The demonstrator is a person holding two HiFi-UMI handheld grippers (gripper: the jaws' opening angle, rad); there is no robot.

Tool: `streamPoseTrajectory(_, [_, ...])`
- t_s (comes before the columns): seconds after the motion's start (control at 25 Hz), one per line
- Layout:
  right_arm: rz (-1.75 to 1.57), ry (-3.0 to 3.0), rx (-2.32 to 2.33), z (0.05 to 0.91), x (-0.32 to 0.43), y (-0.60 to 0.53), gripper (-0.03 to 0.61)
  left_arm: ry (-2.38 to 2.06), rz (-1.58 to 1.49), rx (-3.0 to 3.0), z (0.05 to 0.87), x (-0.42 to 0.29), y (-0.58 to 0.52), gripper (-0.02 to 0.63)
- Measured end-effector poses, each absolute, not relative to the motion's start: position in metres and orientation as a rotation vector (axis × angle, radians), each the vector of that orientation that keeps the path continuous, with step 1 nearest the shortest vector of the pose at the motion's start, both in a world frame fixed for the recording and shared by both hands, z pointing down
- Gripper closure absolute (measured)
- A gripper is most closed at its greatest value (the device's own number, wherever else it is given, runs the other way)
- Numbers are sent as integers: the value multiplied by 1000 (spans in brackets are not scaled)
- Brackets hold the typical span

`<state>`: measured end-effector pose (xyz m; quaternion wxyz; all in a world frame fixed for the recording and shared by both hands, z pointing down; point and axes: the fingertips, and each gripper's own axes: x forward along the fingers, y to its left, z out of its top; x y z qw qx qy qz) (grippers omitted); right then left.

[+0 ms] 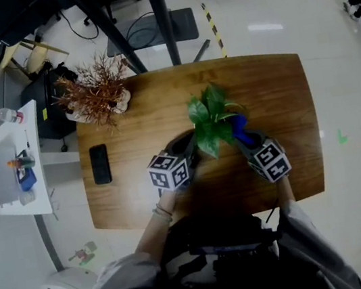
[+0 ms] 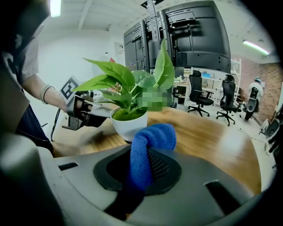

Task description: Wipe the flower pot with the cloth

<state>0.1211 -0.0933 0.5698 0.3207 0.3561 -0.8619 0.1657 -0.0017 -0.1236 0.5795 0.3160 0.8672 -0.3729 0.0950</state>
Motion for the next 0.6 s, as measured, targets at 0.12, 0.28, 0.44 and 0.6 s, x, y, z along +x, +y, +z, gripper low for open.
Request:
streamPoseTrajectory(0.12, [390,-2302,922,564,118,-106,526,-976,235,2270,575,1,-117,611])
streamPoseTrajectory(0.28, [366,-2341,848,566,103,-108,526,-947,233,2263,577,3,-111,611])
streamPoseTrajectory(0.44, [368,-2311,798,579,92,-98,526,-946,201,2258,581,-2,-120,611])
streamPoseTrajectory(0.6, [428,-2317,780,588,74,-90,526,-975,177,2254,582,-13,-140,611])
